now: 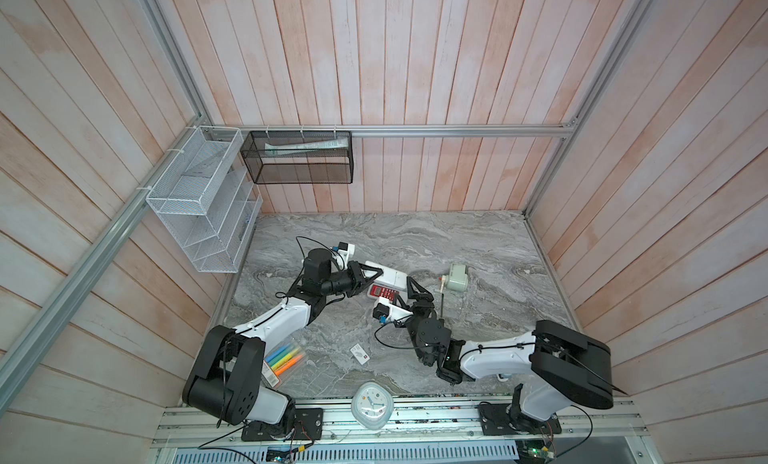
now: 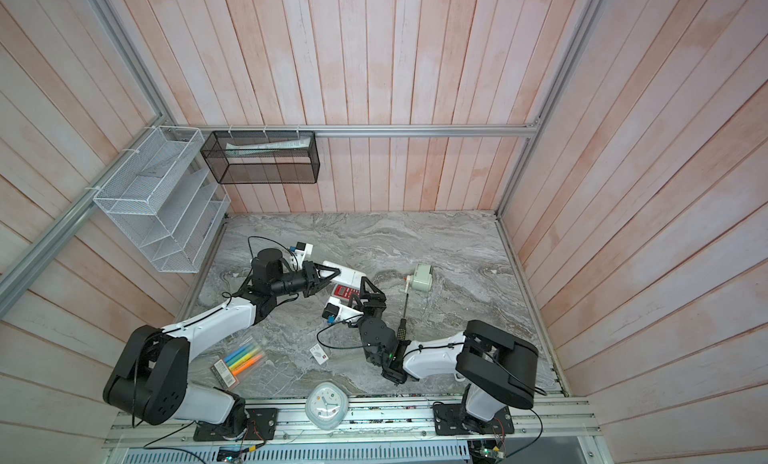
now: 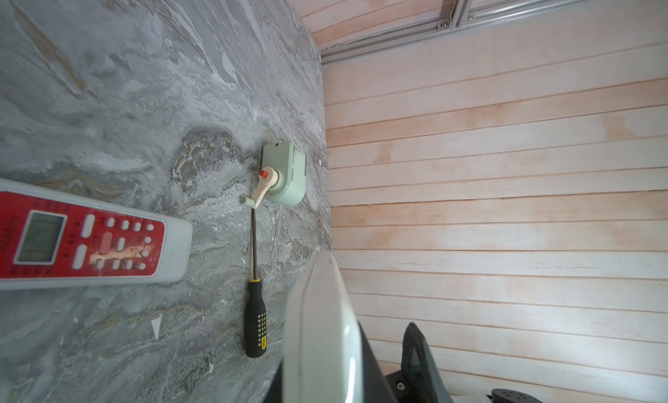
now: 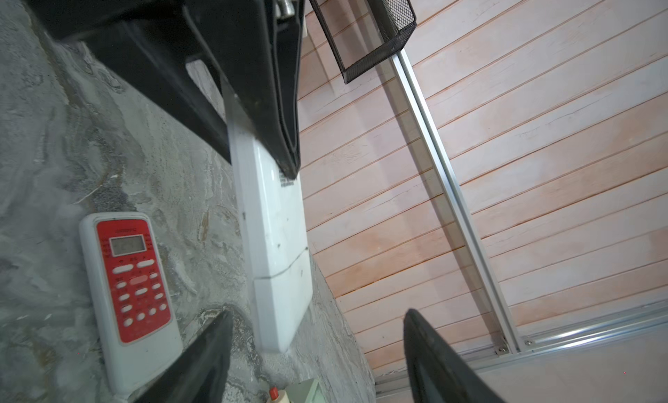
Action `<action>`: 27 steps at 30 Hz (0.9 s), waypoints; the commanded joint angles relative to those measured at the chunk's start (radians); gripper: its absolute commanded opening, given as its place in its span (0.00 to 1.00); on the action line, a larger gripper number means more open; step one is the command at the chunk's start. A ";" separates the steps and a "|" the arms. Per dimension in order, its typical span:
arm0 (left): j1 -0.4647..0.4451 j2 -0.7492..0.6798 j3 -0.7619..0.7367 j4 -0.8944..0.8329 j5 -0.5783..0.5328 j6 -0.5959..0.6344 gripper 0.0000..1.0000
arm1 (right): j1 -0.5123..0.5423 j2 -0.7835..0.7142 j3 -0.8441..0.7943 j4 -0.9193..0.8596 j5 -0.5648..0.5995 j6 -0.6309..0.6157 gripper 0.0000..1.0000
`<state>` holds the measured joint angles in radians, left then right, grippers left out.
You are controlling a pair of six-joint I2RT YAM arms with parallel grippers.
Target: Unload the batteries from the remote control
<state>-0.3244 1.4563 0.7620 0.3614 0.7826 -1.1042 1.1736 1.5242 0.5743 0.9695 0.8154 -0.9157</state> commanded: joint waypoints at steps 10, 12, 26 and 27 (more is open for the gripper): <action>0.077 -0.111 -0.096 0.077 0.016 0.066 0.13 | -0.291 -0.264 0.101 -0.724 -0.648 1.020 0.76; 0.077 -0.125 -0.111 0.081 0.019 0.079 0.13 | -0.396 -0.293 0.089 -0.717 -0.843 1.124 0.76; 0.062 -0.146 -0.164 0.229 0.063 0.000 0.12 | -0.650 -0.313 0.049 -0.520 -1.295 1.601 0.70; 0.058 -0.147 -0.159 0.232 0.061 -0.001 0.12 | -0.649 -0.306 0.063 -0.522 -1.308 1.604 0.69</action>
<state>-0.2554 1.3346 0.5980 0.5159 0.8204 -1.0912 0.5247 1.1969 0.6022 0.4156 -0.3862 0.6083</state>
